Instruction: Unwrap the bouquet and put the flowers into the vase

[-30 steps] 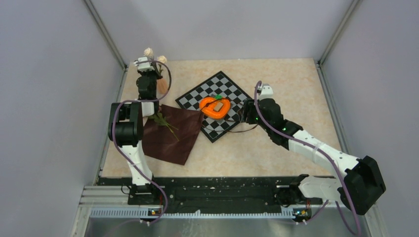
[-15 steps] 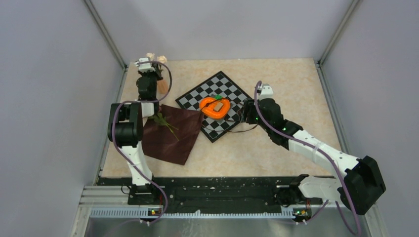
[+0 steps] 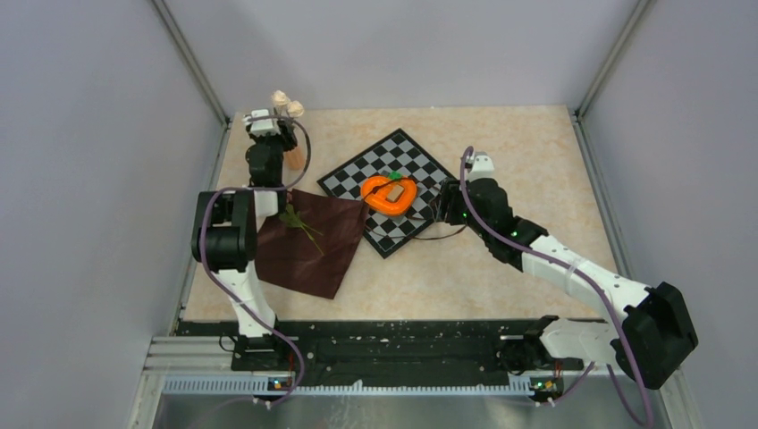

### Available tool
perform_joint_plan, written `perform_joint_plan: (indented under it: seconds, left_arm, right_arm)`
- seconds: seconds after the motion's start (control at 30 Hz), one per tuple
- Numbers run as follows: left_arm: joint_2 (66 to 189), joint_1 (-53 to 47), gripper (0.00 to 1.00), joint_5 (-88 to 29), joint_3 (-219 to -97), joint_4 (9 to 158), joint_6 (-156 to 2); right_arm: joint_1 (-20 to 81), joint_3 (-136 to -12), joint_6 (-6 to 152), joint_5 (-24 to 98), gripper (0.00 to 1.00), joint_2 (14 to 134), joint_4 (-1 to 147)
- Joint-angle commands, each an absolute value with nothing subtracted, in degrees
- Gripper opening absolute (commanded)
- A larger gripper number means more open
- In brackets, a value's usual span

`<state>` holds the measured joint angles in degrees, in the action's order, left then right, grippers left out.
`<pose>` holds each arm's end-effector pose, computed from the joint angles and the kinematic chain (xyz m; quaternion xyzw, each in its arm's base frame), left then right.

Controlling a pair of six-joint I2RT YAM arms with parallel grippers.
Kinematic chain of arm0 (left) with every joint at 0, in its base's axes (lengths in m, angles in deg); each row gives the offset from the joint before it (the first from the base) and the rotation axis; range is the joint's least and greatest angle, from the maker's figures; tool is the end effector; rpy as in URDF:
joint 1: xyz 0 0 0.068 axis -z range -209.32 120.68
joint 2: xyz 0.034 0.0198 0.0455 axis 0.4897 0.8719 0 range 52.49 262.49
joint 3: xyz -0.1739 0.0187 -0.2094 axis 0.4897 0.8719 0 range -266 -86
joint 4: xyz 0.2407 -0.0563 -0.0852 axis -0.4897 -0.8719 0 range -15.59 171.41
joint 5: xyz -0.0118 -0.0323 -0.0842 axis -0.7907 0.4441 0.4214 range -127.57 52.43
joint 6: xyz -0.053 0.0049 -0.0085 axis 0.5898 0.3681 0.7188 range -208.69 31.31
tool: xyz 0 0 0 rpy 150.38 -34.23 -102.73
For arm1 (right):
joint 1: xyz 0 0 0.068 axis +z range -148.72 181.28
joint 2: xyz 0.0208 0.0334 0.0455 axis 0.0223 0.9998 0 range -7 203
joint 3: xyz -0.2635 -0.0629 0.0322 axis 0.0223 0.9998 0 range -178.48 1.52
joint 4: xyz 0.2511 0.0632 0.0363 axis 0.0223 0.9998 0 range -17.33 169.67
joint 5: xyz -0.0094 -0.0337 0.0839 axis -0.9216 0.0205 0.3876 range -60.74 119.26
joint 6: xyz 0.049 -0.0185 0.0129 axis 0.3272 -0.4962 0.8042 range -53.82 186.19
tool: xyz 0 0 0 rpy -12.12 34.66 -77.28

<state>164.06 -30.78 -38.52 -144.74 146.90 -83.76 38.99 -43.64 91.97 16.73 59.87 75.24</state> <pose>0.4197 0.0112 0.2241 -0.0413 0.6235 -0.0184 0.7805 0.2146 0.1561 0.2766 -0.0278 0.8366 0.2059 0.5069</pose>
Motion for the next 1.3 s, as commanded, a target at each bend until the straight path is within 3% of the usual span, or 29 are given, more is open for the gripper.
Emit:
perform_joint_plan:
  seconds: [0.0,0.73,0.97,1.27]
  left_arm:
    - [159.85,-30.64,0.59,-39.57,-142.7,149.42,-83.34]
    - [143.32,-30.55,0.94,-45.81,-131.33,140.76,-80.64]
    - [135.8,-30.56,0.97,-39.62,-134.41,117.84,-75.28]
    - [127.2,-30.47,0.93,-35.6,-136.91,86.07,-60.56]
  right_arm:
    - [38.98,-45.41,92.2,16.96,0.53,59.27,73.1]
    - [38.98,-42.33,90.3,18.51,0.54,54.19,72.39]
    - [38.98,-43.04,88.47,19.45,0.54,54.63,74.24]
    - [38.94,-42.27,88.32,23.94,0.54,56.53,73.1]
